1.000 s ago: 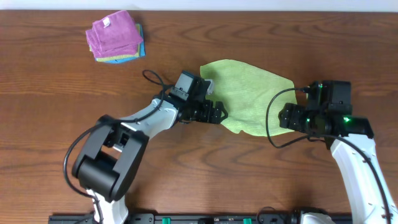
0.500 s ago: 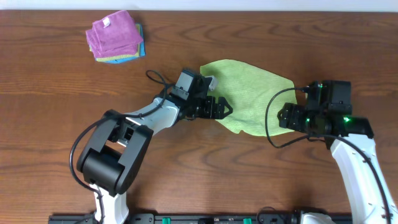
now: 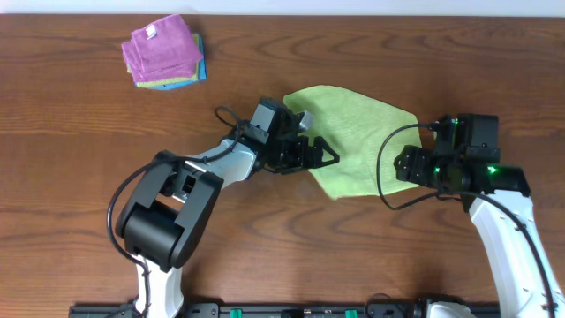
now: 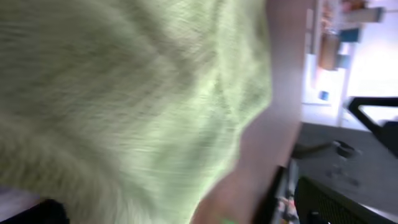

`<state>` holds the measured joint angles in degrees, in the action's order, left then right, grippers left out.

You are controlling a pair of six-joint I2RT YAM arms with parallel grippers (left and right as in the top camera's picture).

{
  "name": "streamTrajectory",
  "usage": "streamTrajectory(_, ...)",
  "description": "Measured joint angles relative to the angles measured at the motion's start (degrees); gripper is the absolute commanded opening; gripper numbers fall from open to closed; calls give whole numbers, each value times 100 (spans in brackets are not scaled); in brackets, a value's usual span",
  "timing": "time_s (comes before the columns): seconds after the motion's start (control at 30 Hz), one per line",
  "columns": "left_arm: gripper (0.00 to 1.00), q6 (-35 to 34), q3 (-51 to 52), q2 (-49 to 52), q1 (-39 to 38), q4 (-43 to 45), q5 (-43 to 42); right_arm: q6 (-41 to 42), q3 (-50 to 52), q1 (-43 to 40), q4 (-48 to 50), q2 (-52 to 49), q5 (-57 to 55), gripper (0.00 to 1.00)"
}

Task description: Fold the cloth

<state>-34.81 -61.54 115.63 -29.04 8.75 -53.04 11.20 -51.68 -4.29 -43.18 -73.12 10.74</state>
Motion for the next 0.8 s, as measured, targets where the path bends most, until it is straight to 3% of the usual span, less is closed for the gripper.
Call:
streamTrajectory(0.3,95,-885,7,13,0,1080,-1209,-2,0,0,15,0,2,77)
streamTrajectory(0.57,98,-1082,-11,13,0,1119,-1845,-2,0,0,17,0,44,78)
streamTrajectory(0.67,97,-977,-37,13,13,866,-1950,-2,0,0,17,0,55,78)
streamTrajectory(0.8,96,-455,-92,13,125,-229,-1980,-2,0,0,17,0,90,78)
